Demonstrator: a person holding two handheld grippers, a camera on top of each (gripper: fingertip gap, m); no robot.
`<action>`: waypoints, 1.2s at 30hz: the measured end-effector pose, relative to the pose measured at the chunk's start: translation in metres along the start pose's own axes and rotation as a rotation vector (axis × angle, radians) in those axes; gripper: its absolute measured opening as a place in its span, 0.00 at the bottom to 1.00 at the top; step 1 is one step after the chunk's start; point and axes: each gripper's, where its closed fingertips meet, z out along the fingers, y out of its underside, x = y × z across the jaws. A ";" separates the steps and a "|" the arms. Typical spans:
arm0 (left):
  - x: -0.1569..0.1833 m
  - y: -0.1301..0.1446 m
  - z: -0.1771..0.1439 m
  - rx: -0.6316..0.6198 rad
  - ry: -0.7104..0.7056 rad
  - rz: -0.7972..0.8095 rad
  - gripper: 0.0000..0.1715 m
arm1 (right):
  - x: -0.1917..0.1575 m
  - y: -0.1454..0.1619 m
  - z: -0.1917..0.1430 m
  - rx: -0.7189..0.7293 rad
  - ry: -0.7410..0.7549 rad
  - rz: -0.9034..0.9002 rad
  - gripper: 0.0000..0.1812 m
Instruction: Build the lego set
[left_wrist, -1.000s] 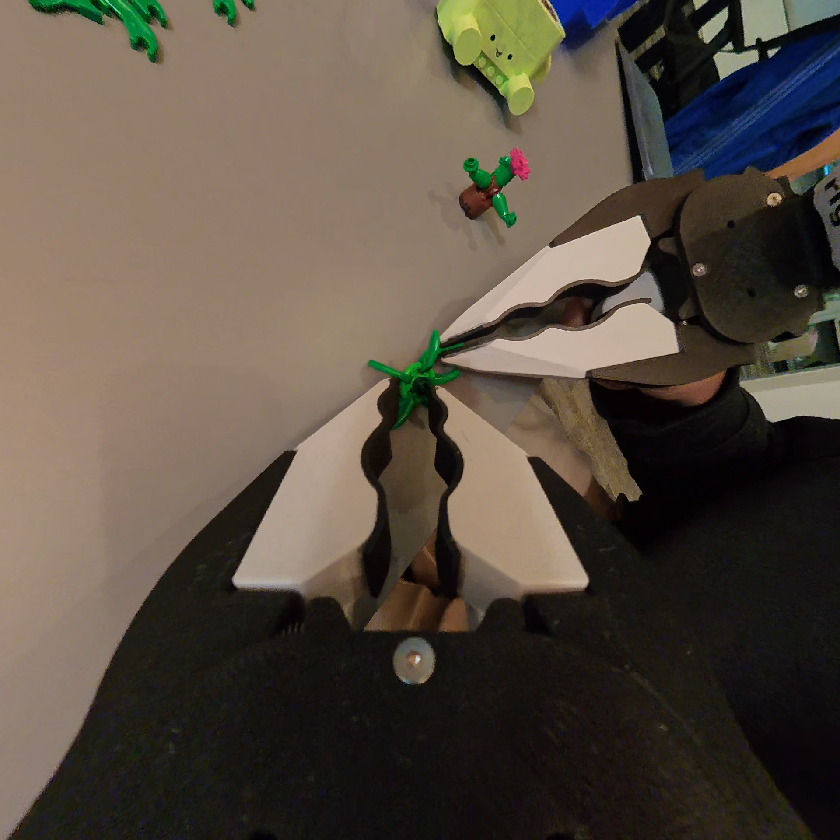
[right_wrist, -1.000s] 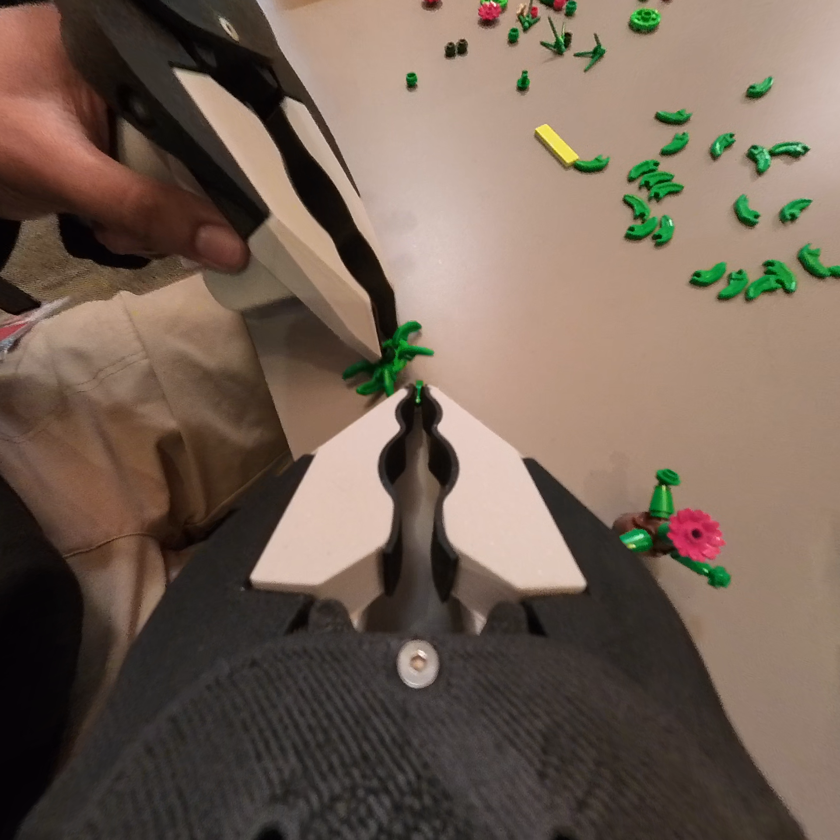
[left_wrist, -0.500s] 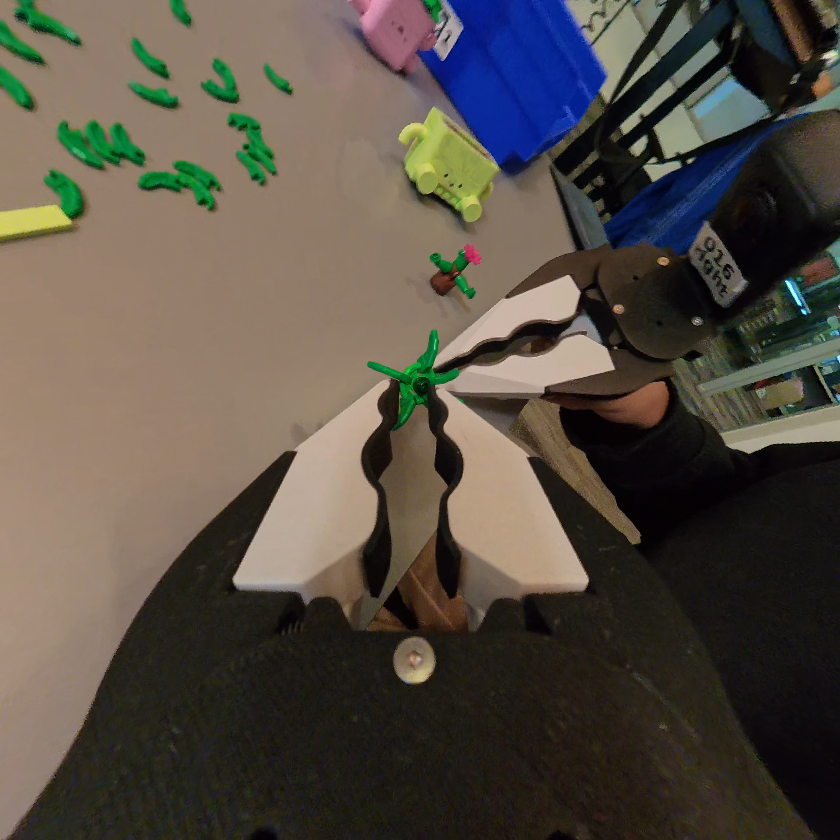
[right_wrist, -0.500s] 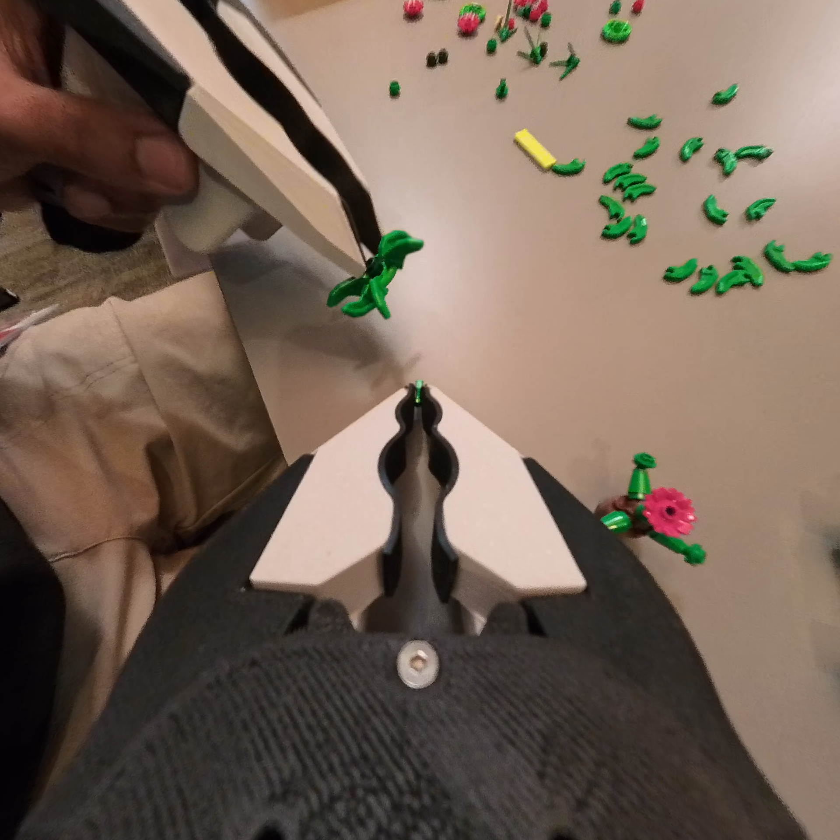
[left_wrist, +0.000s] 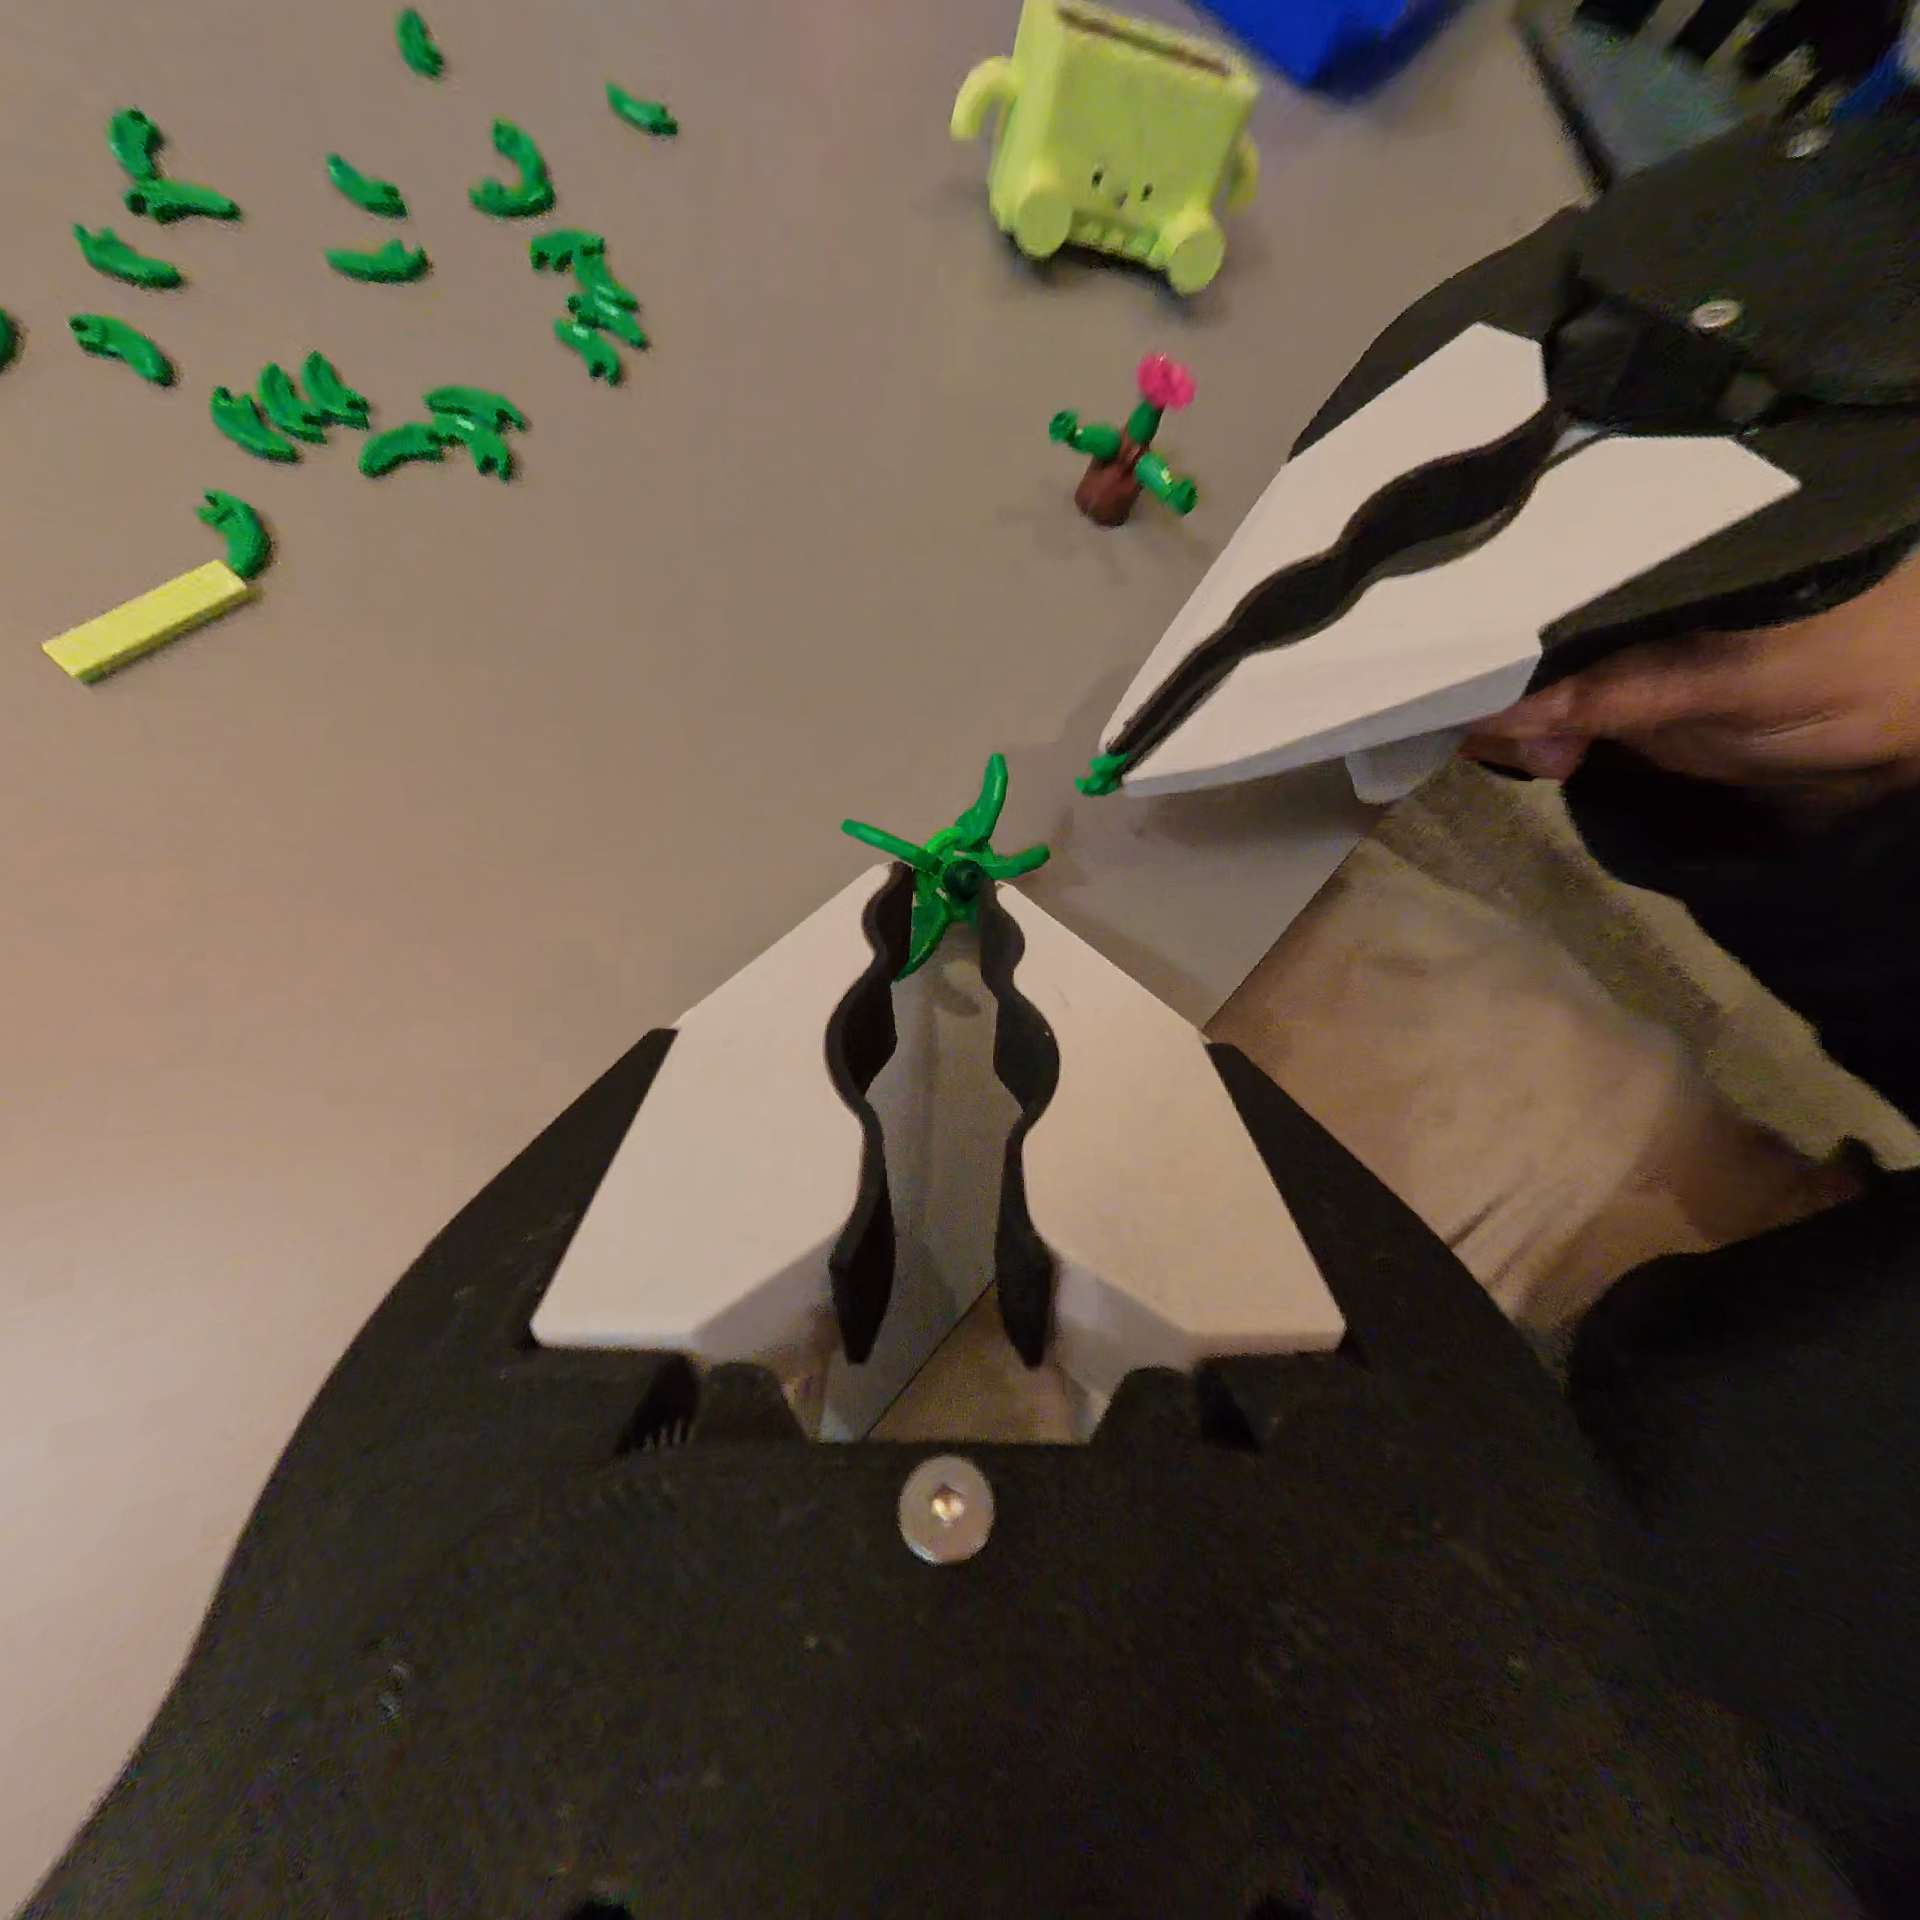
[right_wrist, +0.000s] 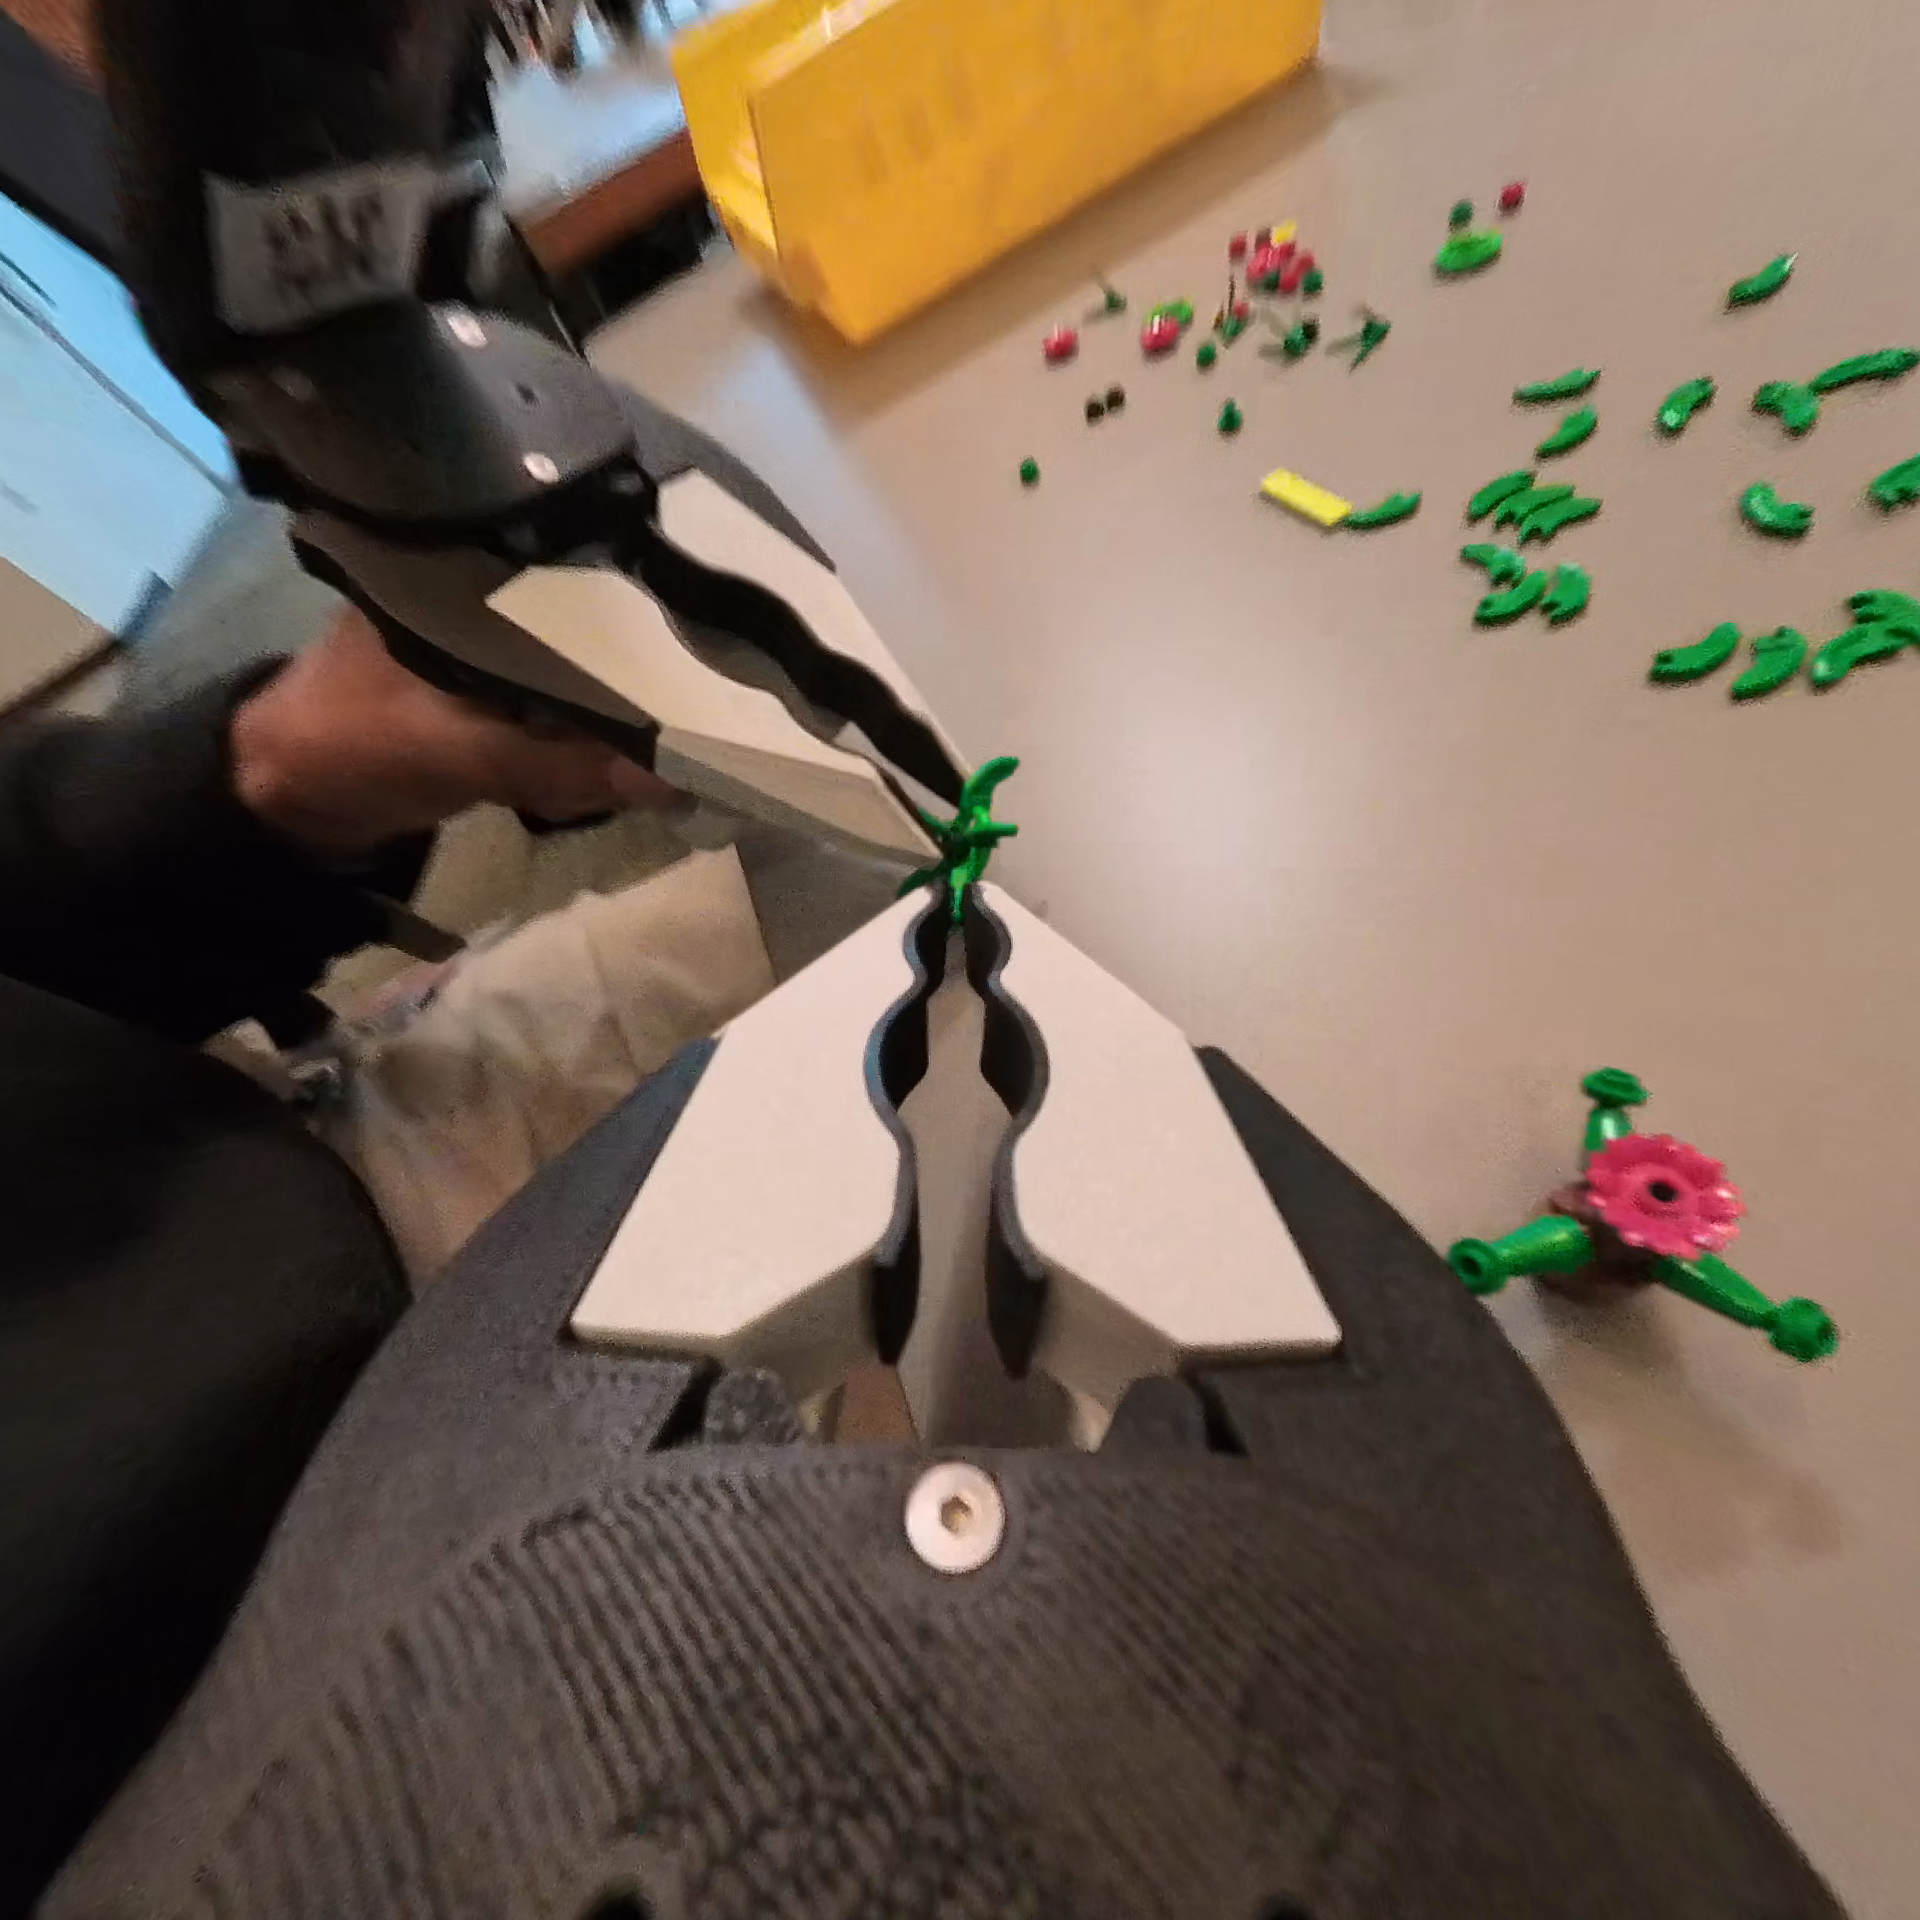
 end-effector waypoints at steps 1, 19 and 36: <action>0.000 0.002 0.002 -0.010 -0.014 0.008 0.06 | -0.001 0.005 0.004 -0.035 0.015 -0.020 0.01; 0.020 -0.011 -0.007 0.132 0.393 -0.475 0.15 | 0.004 0.027 0.018 -0.165 0.098 -0.052 0.01; 0.010 0.012 -0.008 0.041 0.334 -0.590 0.20 | 0.003 0.030 0.018 -0.179 0.095 -0.062 0.01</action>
